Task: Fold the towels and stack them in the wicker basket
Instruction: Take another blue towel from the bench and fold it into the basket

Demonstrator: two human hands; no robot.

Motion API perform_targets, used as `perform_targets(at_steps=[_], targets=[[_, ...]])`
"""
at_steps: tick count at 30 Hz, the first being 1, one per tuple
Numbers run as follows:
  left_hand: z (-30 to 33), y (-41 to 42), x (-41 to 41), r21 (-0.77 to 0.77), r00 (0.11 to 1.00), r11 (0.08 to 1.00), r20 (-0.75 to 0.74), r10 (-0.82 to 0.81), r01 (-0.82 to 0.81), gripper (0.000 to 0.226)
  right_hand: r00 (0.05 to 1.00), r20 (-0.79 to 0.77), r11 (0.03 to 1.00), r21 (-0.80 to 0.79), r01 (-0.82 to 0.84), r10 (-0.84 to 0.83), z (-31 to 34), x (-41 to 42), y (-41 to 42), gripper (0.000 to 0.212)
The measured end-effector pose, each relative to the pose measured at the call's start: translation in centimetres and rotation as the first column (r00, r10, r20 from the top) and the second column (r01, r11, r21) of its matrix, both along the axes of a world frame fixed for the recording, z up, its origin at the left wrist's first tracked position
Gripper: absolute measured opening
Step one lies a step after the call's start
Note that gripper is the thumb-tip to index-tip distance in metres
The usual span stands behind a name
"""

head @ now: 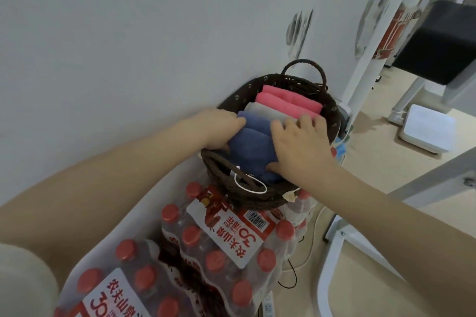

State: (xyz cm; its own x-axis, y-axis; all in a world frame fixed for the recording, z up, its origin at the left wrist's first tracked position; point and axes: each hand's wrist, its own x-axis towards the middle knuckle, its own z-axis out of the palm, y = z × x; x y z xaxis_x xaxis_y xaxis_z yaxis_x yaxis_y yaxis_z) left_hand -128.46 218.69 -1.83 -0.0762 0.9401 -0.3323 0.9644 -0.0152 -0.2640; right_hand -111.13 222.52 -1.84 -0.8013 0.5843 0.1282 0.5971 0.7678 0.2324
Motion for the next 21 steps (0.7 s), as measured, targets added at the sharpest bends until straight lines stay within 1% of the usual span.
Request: perform_targets(at_steps=[1, 2, 3, 4, 5, 6, 7, 8, 9, 10, 11, 13, 15, 16, 17, 18, 19, 20, 21], targets=[[-0.2, 0.0, 0.0, 0.023, 0.999, 0.999, -0.025, -0.026, 0.027, 0.048, 0.988, -0.075, 0.986, 0.111, -0.123, 0.132, -0.4, -0.2, -0.1, 0.040], [-0.1, -0.3, 0.0, 0.053, 0.997, 0.997, -0.052, -0.049, 0.052, 0.047, 0.929, -0.128, 0.923, 0.223, -0.313, 0.346, -0.9, -0.3, 0.0, 0.035], [0.1, -0.8, 0.0, 0.106, 0.994, 0.991, -0.083, -0.073, 0.081, 0.049, 0.833, -0.106, 0.826, 0.247, -0.507, 0.543, -1.2, -0.4, 0.2, 0.025], [0.2, -1.1, -0.2, 0.203, 0.988, 0.970, -0.110, -0.112, 0.133, 0.053, 0.718, -0.076, 0.715, 0.214, -0.665, 0.691, -1.5, -0.4, 0.5, 0.015], [0.4, -1.4, -0.4, 0.321, 0.976, 0.923, -0.125, -0.179, 0.211, 0.058, 0.647, -0.042, 0.646, 0.133, -0.752, 0.761, -1.6, -0.4, 1.0, 0.012], [0.6, -1.7, -0.6, 0.396, 0.966, 0.882, -0.109, -0.232, 0.257, 0.059, 0.621, -0.020, 0.621, 0.033, -0.783, 0.783, -1.5, -0.5, 1.3, 0.008], [0.8, -1.9, -0.7, 0.407, 0.966, 0.879, -0.046, -0.253, 0.249, 0.054, 0.626, 0.010, 0.625, -0.061, -0.778, 0.780, -1.3, -0.6, 1.6, 0.008], [0.9, -2.1, -0.7, 0.383, 0.964, 0.899, 0.068, -0.257, 0.212, 0.045, 0.631, 0.072, 0.634, -0.145, -0.759, 0.772, -1.1, -0.8, 1.8, 0.011], [0.9, -2.0, -0.7, 0.291, 0.961, 0.941, 0.159, -0.225, 0.172, 0.037, 0.639, 0.161, 0.659, -0.217, -0.720, 0.752, -0.7, -1.1, 1.8, 0.016], [0.8, -1.8, -0.7, 0.181, 0.964, 0.972, 0.188, -0.187, 0.153, 0.034, 0.650, 0.227, 0.688, -0.252, -0.680, 0.725, -0.7, -1.3, 2.0, 0.021], [0.7, -1.5, -0.5, 0.096, 0.972, 0.984, 0.165, -0.166, 0.152, 0.033, 0.655, 0.314, 0.726, -0.282, -0.627, 0.687, -0.4, -1.5, 2.0, 0.026], [0.3, -1.2, -0.5, 0.023, 0.984, 0.989, 0.093, -0.151, 0.149, 0.039, 0.606, 0.463, 0.753, -0.264, -0.603, 0.647, -0.1, -1.7, 1.7, 0.029], [-0.2, -1.0, -0.4, 0.028, 0.987, 0.988, 0.039, -0.155, 0.154, 0.043, 0.559, 0.542, 0.742, -0.200, -0.640, 0.628, -0.3, -2.0, 1.2, 0.030], [-0.3, -0.9, -0.4, 0.035, 0.989, 0.988, 0.022, -0.149, 0.148, 0.042, 0.536, 0.575, 0.738, -0.189, -0.648, 0.618, -0.5, -2.2, 1.2, 0.031], [-0.4, -0.8, -0.4, 0.026, 0.991, 0.990, 0.015, -0.136, 0.135, 0.041, 0.523, 0.596, 0.748, -0.214, -0.628, 0.609, -0.7, -2.4, 1.1, 0.032], [-0.5, -0.8, -0.3, 0.013, 0.992, 0.992, 0.020, -0.126, 0.126, 0.038, 0.534, 0.571, 0.760, -0.281, -0.586, 0.623, -0.6, -2.5, 1.2, 0.031], [-0.4, -1.0, -0.4, 0.013, 0.992, 0.994, 0.060, -0.111, 0.111, 0.032, 0.576, 0.490, 0.756, -0.394, -0.522, 0.654, -0.2, -2.4, 1.3, 0.030], [-0.4, -1.4, -0.7, 0.046, 0.984, 0.996, 0.159, -0.077, 0.070, 0.023, 0.657, 0.349, 0.719, -0.531, -0.448, 0.668, 0.2, -2.2, 1.5, 0.030], [-0.1, -2.0, -0.9, 0.086, 0.951, 0.996, 0.309, -0.022, -0.005, 0.016, 0.756, 0.183, 0.650, -0.657, -0.381, 0.629, 0.7, -1.7, 1.7, 0.029]])
